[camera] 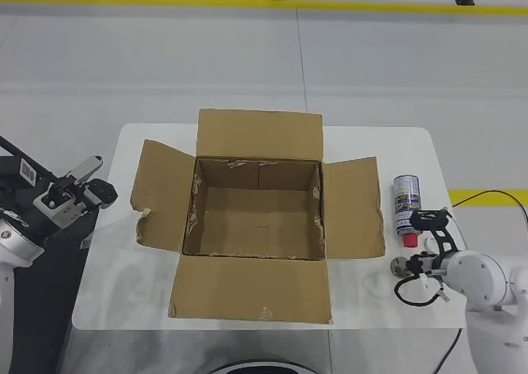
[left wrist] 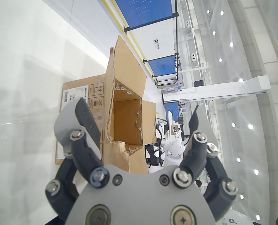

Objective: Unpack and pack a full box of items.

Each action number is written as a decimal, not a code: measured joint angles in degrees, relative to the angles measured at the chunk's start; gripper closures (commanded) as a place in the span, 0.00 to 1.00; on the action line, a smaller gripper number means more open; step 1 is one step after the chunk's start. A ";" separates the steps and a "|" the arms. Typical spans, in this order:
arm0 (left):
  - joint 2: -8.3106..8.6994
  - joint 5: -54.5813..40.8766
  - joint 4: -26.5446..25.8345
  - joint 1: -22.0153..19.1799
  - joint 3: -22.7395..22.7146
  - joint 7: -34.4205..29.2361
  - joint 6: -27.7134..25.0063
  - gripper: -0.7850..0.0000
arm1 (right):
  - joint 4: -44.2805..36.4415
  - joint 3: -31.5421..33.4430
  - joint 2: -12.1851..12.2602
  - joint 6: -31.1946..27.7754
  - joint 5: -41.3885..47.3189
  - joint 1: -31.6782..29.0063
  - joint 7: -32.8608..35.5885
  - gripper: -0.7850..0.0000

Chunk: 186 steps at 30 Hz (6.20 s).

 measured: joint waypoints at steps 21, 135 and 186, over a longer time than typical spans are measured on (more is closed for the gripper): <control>0.00 0.00 0.00 0.00 0.00 0.00 0.00 0.00 | 6.82 -5.79 0.63 1.92 -1.83 4.22 0.48 0.67; 0.00 0.00 0.00 0.00 0.00 0.00 0.00 0.00 | 9.36 -9.30 7.66 6.47 7.21 6.36 0.49 1.00; 0.00 0.00 0.00 0.00 0.00 0.00 0.00 0.00 | -12.80 -38.40 4.81 18.12 26.30 39.30 -16.16 1.00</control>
